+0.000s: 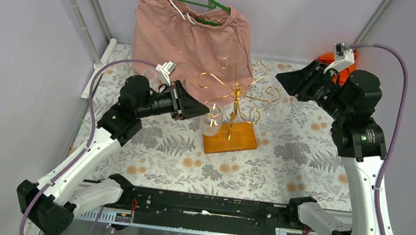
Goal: Take the wine glass off the wine glass rack
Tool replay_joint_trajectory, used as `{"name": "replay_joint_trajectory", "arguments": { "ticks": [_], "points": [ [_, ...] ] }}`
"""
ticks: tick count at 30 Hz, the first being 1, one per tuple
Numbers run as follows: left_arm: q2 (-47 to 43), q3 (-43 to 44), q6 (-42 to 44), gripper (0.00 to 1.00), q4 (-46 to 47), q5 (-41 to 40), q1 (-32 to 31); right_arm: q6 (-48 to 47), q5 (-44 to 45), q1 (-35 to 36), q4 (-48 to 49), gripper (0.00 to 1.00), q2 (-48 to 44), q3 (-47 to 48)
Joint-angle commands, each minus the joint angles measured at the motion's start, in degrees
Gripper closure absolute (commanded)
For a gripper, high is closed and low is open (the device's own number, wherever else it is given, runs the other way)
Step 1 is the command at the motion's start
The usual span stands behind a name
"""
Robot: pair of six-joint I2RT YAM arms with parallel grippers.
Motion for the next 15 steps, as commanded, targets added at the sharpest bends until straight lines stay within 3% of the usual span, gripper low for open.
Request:
{"name": "replay_joint_trajectory", "arguments": {
  "ticks": [1,8,15],
  "points": [
    [0.0,-1.8,0.6,0.71,2.4,-0.3,-0.4,0.7,-1.3,0.2,3.4,0.61,-1.5,-0.6],
    [0.2,-1.4,2.2,0.80,-0.5,-0.6,-0.4,1.4,-1.7,0.2,4.1,0.61,-1.9,-0.9],
    [1.5,0.3,2.3,1.00,-3.5,-0.6,-0.4,2.9,-3.0,0.2,5.8,0.61,-2.0,-1.6]
  ]
}}
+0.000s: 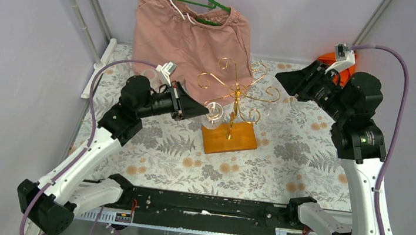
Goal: Take the wine glass off the wine glass rack
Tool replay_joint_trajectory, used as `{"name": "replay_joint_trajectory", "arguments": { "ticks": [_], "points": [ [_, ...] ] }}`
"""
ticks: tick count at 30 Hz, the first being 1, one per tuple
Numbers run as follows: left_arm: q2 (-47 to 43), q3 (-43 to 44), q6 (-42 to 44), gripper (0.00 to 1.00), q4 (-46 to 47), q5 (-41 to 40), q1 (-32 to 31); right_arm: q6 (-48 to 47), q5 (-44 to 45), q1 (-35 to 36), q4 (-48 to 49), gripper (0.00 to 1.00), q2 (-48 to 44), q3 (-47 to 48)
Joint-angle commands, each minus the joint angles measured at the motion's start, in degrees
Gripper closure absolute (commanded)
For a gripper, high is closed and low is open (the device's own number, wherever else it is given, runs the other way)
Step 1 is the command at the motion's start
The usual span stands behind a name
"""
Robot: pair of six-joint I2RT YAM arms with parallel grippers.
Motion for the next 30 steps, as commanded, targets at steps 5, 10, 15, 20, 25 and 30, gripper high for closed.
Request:
{"name": "replay_joint_trajectory", "arguments": {
  "ticks": [5,10,15,20,25,30],
  "points": [
    [2.9,3.2,0.1,1.00,-4.8,1.8,-0.4,2.1,-3.8,0.2,4.7,0.61,-0.6,-0.7],
    [4.0,4.3,-4.6,1.00,-4.0,4.4,-0.4,3.6,-5.5,0.3,6.5,0.61,-0.3,-1.4],
    [3.7,5.1,-10.4,1.00,-3.2,4.8,-0.4,4.6,-6.9,0.2,7.8,0.61,0.2,-1.6],
    [2.0,5.2,-12.0,1.00,-5.5,3.6,-0.2,4.7,-7.5,0.2,8.1,0.61,0.3,-1.5],
    [-0.2,5.2,-12.5,1.00,-6.7,3.2,0.0,4.8,-8.2,0.2,8.6,0.61,0.6,-1.5],
    [-1.9,5.4,-11.8,1.00,-8.1,2.6,0.9,5.4,-8.7,0.2,9.1,0.61,0.9,-1.9]
  ]
}}
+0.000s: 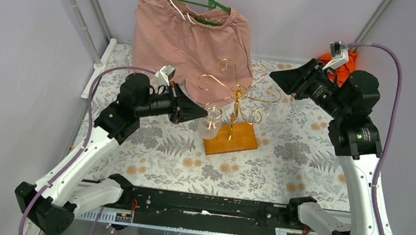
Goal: Take the wine glass off the wine glass rack
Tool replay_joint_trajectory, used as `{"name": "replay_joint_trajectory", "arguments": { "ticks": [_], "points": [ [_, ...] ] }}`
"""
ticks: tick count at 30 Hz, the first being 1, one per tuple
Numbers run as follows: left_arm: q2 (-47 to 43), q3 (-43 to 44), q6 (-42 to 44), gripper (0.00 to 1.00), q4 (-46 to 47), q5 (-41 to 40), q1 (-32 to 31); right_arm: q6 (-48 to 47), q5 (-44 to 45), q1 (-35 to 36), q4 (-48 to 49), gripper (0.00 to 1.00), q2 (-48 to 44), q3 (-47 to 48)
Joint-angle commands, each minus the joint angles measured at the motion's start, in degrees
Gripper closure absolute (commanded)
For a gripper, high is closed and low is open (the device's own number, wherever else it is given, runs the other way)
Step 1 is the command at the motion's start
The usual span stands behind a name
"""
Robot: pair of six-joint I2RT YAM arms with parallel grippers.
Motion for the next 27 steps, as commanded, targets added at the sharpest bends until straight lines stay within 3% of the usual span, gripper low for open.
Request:
{"name": "replay_joint_trajectory", "arguments": {
  "ticks": [1,12,27],
  "points": [
    [-2.5,1.5,-0.8,1.00,0.3,0.8,0.8,1.1,-2.3,0.2,3.6,0.61,0.2,-0.2],
    [-2.3,6.0,4.5,1.00,-5.5,-1.1,5.0,1.1,-2.2,0.2,3.6,0.61,0.2,-0.8],
    [4.8,9.3,4.9,1.00,0.7,0.1,5.2,-0.6,-1.2,0.2,2.2,0.61,-0.8,-1.7]
  ]
}}
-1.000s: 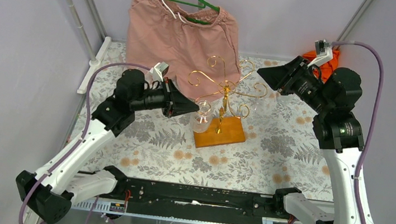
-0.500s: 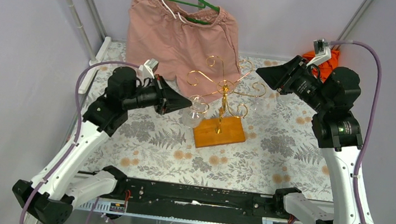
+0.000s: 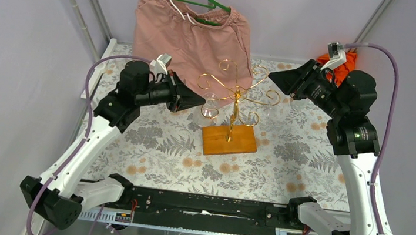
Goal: Take the wine glass off the wine glass rack
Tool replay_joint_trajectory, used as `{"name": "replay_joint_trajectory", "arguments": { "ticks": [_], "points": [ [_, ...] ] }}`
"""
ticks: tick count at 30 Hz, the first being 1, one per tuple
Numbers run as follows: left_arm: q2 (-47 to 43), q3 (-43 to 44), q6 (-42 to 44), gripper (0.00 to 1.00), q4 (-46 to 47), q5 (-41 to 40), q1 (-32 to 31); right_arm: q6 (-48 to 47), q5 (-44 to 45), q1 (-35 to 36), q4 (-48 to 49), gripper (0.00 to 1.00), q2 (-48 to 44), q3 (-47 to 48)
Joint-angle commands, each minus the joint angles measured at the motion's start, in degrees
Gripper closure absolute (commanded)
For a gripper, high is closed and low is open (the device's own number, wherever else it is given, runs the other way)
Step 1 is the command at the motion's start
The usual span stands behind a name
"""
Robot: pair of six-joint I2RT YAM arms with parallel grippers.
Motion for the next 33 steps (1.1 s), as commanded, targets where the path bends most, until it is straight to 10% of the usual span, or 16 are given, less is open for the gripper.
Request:
{"name": "replay_joint_trajectory", "arguments": {
  "ticks": [1,33],
  "points": [
    [0.5,1.8,-0.4,1.00,6.7,1.5,0.3,-1.0,-0.6,0.2,1.2,0.61,-1.1,-0.6],
    [0.5,0.1,-3.2,1.00,11.7,-3.8,-11.1,-0.6,-1.1,0.1,2.0,0.61,-2.2,-2.5]
  ]
}}
